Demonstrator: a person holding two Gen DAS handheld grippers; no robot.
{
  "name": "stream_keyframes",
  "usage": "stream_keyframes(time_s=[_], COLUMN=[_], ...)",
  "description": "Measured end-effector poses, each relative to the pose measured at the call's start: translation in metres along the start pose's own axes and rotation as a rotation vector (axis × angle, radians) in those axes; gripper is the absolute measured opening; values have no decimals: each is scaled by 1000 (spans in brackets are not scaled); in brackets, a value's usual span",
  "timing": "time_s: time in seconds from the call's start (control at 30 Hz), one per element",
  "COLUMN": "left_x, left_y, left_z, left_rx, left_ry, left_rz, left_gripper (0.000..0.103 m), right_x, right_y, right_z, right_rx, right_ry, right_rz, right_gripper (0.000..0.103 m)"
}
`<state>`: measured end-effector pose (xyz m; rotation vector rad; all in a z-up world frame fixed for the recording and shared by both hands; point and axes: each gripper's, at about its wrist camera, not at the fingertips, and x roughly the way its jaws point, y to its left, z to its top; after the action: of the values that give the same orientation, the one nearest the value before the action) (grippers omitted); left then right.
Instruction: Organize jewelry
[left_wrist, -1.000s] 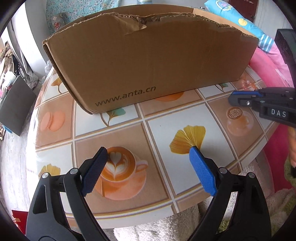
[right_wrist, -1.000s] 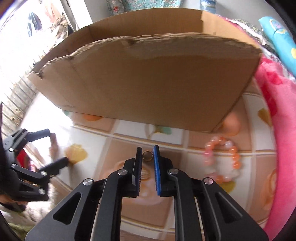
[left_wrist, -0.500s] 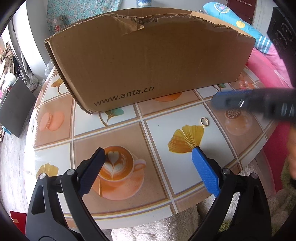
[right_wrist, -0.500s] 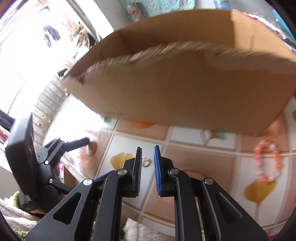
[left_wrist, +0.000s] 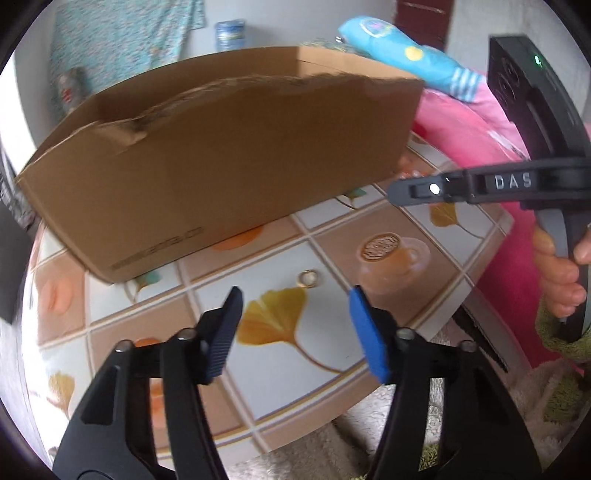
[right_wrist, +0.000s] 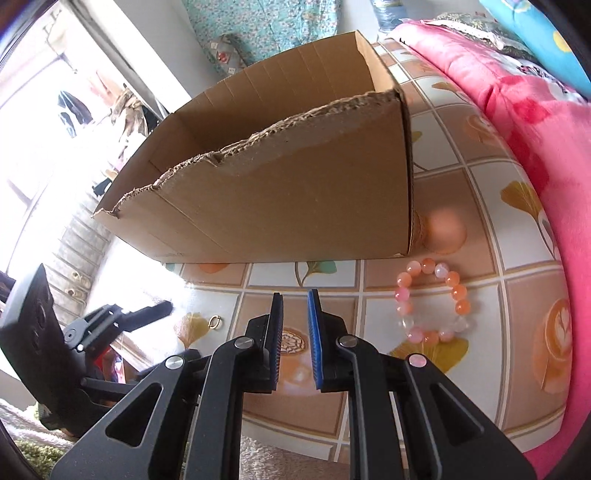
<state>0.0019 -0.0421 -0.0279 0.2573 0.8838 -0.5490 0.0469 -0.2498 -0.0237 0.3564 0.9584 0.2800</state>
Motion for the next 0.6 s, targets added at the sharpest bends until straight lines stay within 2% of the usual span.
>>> stream_keyframes(time_s=[0.07,0.23,0.37,0.6], left_x=[6,12,16,21], left_y=[-5,-3,-5,-8], left_z=[1,8,13,19], left_rx=[16,5,33,66], left_ry=[21,38,42,41], left_rz=[0,-3,12,20], left_gripper=[42,29,22,17], right_x=[-3,-3,0,-13], right_y=[-7,-12,-9,-10], right_z=[-3,-2,-4,-7], right_rx=[6,15,26,27], right_ry=[-7,-14,-22,-58], right_rz=[3,12,14,7], right_gripper=[14,14,14,14])
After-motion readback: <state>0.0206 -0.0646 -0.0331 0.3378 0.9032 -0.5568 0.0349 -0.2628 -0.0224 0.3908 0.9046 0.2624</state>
